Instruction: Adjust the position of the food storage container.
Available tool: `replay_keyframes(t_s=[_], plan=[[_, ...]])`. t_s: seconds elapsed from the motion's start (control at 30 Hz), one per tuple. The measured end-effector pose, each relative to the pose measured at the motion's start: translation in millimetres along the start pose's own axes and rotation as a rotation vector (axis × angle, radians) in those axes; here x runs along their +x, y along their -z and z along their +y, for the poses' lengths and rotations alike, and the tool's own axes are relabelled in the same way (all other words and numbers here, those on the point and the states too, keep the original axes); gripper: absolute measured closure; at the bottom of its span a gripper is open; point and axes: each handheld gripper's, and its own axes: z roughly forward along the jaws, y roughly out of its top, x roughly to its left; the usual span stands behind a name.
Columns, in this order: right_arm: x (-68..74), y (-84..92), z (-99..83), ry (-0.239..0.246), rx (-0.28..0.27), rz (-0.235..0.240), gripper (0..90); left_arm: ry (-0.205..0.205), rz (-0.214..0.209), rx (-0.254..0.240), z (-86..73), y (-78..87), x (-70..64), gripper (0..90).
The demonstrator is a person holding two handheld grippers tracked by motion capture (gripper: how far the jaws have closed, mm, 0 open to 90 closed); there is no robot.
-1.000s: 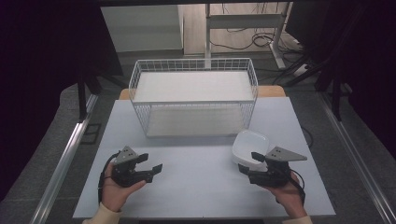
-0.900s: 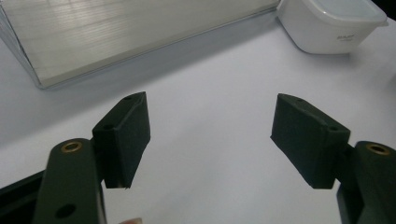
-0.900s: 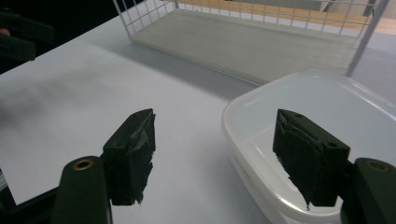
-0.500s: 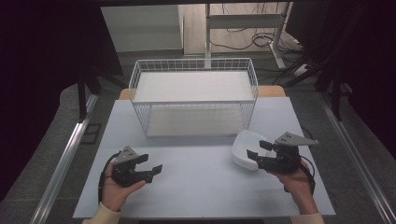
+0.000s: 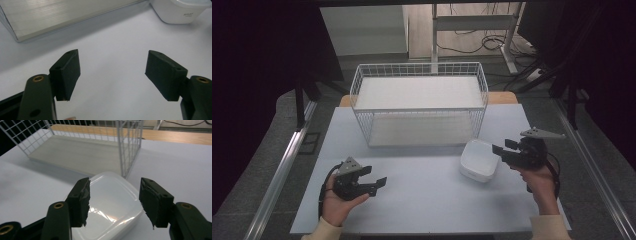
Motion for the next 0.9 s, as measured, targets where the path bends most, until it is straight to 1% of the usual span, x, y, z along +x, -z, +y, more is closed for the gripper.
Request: replay_keyframes(t_s=[0.07, 0.13, 0.17, 0.2, 0.27, 0.33, 0.4, 0.43, 0.47, 0.5, 0.6, 0.63, 0.67, 0.7, 0.73, 0.77, 0.87, 0.9], plan=[[-2.3, -0.3, 0.4, -0.004, 0.003, -0.002, 42.9, 0.000, 0.000, 0.000, -0.1, -0.1, 0.1, 27.3], [-11.2, -2.1, 1.3, -0.017, 0.010, -0.019, 45.1, -0.002, 0.000, 0.002, -0.4, 0.1, -0.1, 27.3], [-11.2, -2.1, 1.3, -0.017, 0.010, -0.019, 45.1, -0.002, 0.000, 0.002, -0.4, 0.1, -0.1, 27.3], [-15.9, -2.9, 1.5, -0.023, 0.019, -0.029, 46.4, -0.002, 0.000, 0.002, -0.5, 0.1, -0.2, 27.3], [-17.4, -3.6, 1.4, -0.023, 0.020, -0.034, 47.2, -0.001, -0.002, 0.003, -0.6, 0.0, -0.2, 27.2], [-23.2, -6.8, 1.0, -0.013, 0.044, -0.059, 50.4, 0.003, -0.011, 0.003, -0.9, -0.8, -0.6, 27.3], [-26.3, -9.2, 0.7, -0.012, 0.058, -0.061, 53.3, -0.010, 0.005, 0.003, -1.0, -1.2, -2.2, 27.4], [-28.5, -10.9, 0.4, -0.009, 0.069, -0.065, 55.4, -0.014, 0.008, 0.004, -0.8, -1.1, -2.7, 27.4], [-28.5, -10.9, 0.4, -0.009, 0.069, -0.065, 55.4, -0.014, 0.008, 0.004, -0.8, -1.1, -2.7, 27.4], [-31.8, -13.7, 0.0, -0.003, 0.084, -0.074, 59.8, -0.014, 0.007, 0.000, -0.6, -0.6, -3.3, 27.4], [-35.8, -17.1, 0.1, 0.001, 0.098, -0.086, 67.1, -0.007, -0.005, -0.001, -0.7, -0.4, -3.0, 27.4], [-35.8, -17.1, 0.1, 0.001, 0.098, -0.086, 67.1, -0.007, -0.005, -0.001, -0.7, -0.4, -3.0, 27.4], [-38.3, -21.3, 0.2, 0.006, 0.113, -0.093, 73.3, -0.004, -0.008, -0.002, -0.8, -0.8, -3.2, 27.4], [-39.4, -23.1, 0.0, 0.011, 0.121, -0.096, 75.8, -0.003, -0.010, -0.002, -0.9, -0.9, -3.4, 27.4], [-39.4, -23.1, 0.0, 0.011, 0.121, -0.096, 75.8, -0.003, -0.010, -0.002, -0.9, -0.9, -3.4, 27.4], [-42.2, -28.5, -0.5, 0.018, 0.146, -0.103, 81.8, -0.003, -0.012, -0.002, -1.0, -0.9, -3.5, 27.4], [-45.7, -34.9, -1.3, 0.027, 0.171, -0.106, 88.3, -0.003, -0.012, -0.002, -1.1, -0.9, -2.7, 27.5], [-47.2, -37.4, -1.8, 0.034, 0.183, -0.111, 89.1, -0.003, -0.010, 0.000, -1.3, -1.1, -2.6, 27.4]])
